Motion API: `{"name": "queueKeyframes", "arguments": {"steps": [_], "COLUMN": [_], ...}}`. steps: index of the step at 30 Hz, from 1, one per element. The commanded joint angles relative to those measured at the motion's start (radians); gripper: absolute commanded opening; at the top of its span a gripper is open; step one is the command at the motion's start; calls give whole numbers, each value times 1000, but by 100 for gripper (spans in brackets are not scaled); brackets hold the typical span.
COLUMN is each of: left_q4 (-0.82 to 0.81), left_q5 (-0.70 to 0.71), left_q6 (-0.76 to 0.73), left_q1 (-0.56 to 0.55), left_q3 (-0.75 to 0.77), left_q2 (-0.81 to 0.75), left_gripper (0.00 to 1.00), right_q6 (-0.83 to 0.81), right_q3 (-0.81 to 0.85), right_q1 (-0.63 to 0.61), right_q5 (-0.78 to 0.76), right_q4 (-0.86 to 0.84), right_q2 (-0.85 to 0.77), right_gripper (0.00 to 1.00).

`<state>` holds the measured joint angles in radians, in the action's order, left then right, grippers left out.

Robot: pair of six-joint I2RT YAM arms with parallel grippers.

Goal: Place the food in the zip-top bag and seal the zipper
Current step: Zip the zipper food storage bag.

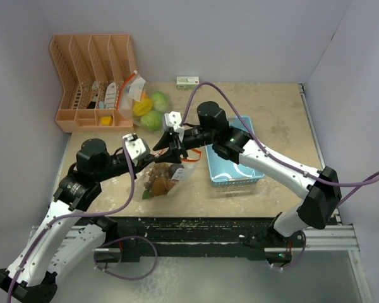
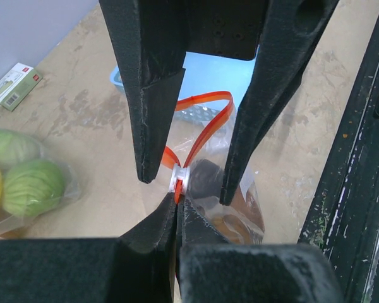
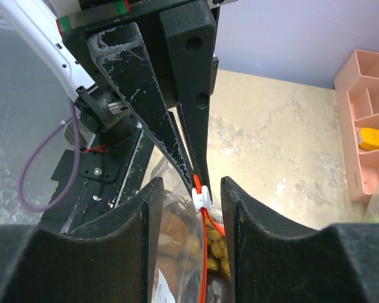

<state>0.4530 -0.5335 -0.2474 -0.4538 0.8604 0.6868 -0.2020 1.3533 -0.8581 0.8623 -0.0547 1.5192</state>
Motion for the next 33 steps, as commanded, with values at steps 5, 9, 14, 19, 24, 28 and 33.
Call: {"name": "queueKeyframes", "arguments": {"steps": [5, 9, 14, 19, 24, 28, 33], "left_q4": [-20, -12, -10, -14, -17, -20, -20], "left_q5": [2, 3, 2, 2, 2, 2, 2], "left_q6": [-19, -22, -23, -20, -20, -19, -17], "left_q1": [-2, -2, -2, -2, -2, -2, -2], "left_q3": [36, 39, 45, 47, 47, 47, 48], "left_q2": [-33, -35, -37, -34, -31, -29, -30], "left_gripper": [0, 0, 0, 0, 0, 0, 0], "right_q6": [-16, -12, -8, -11, -11, -13, -22], "right_q3": [47, 26, 26, 30, 23, 27, 34], "right_q1": [2, 6, 7, 8, 8, 8, 10], "right_q5": [-20, -39, -45, -32, -27, -12, -30], "right_q4": [3, -7, -15, -6, -4, 6, 27], "right_q2": [4, 0, 0, 11, 17, 25, 19], "right_gripper": [27, 28, 32, 29, 29, 19, 9]}}
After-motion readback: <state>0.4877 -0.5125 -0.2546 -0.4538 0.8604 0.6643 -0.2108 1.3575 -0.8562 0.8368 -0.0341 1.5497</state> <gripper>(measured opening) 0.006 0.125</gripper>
